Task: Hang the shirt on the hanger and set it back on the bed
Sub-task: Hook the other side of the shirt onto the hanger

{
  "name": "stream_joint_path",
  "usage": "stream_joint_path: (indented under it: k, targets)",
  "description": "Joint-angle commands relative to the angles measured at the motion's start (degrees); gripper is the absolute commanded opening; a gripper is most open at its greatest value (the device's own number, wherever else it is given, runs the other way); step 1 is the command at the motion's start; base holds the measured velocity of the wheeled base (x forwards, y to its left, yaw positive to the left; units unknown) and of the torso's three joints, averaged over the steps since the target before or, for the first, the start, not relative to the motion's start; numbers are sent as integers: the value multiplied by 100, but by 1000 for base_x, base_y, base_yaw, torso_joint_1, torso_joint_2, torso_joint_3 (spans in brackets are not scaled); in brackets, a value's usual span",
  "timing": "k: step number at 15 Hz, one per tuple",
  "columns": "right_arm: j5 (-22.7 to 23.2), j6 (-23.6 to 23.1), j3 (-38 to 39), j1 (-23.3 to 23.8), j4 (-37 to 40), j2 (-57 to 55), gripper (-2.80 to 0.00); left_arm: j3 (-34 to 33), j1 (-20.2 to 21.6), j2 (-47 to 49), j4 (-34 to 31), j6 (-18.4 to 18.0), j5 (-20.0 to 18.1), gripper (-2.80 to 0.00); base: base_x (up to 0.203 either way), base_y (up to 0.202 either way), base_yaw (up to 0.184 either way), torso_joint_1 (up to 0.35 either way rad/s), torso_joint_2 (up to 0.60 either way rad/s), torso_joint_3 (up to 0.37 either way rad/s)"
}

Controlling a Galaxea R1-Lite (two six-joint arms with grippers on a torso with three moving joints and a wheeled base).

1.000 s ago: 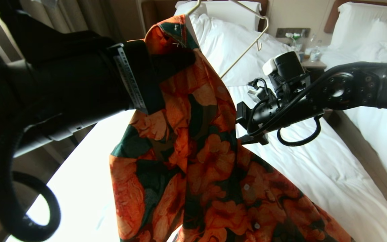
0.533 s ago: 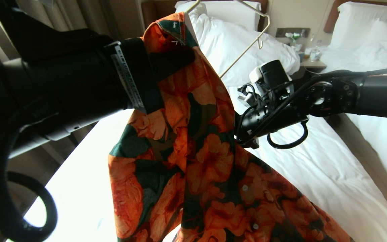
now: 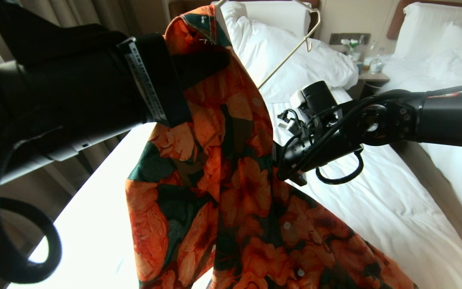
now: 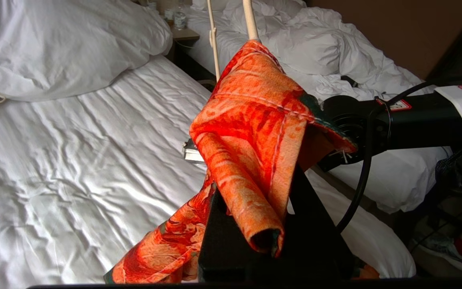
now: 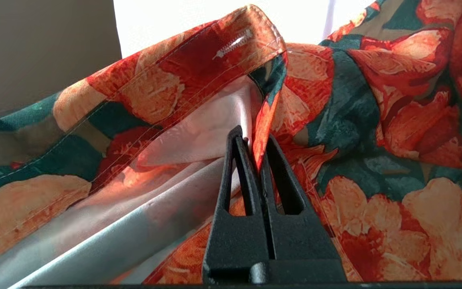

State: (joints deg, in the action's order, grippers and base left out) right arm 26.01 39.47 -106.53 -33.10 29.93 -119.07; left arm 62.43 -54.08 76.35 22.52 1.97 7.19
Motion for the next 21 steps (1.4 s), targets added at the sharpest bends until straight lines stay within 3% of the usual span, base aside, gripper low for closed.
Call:
stream_joint_path:
  k: [1, 7, 9, 15, 18, 21]
  targets:
    - [8, 26, -2, 32, 21, 91, -280, -17, 4, -8, 11, 5, 10, -280, 0, 0, 0, 0, 0, 0]
    - [-539, 43, 282, 640, 39, 693, -280, -493, 178, -35, 7, 30, 171, -280, 0, 0, 0, 0, 0, 0]
    - [-741, 43, 508, 872, 25, 844, -280, -755, 161, -55, 12, 190, 343, -280, 0, 0, 0, 0, 0, 0]
    - [-1388, 34, 800, 1367, -12, 1117, -280, -1179, -84, -153, -400, 652, 624, -280, 0, 0, 0, 0, 0, 0]
    - [-1528, 25, 801, 1528, -31, 1123, -280, -1332, -240, -219, -406, 681, 643, -280, 0, 0, 0, 0, 0, 0]
    - [-1669, -66, 801, 1636, -207, 1132, -280, -1434, -648, -314, -432, 685, 751, -280, 0, 0, 0, 0, 0, 0]
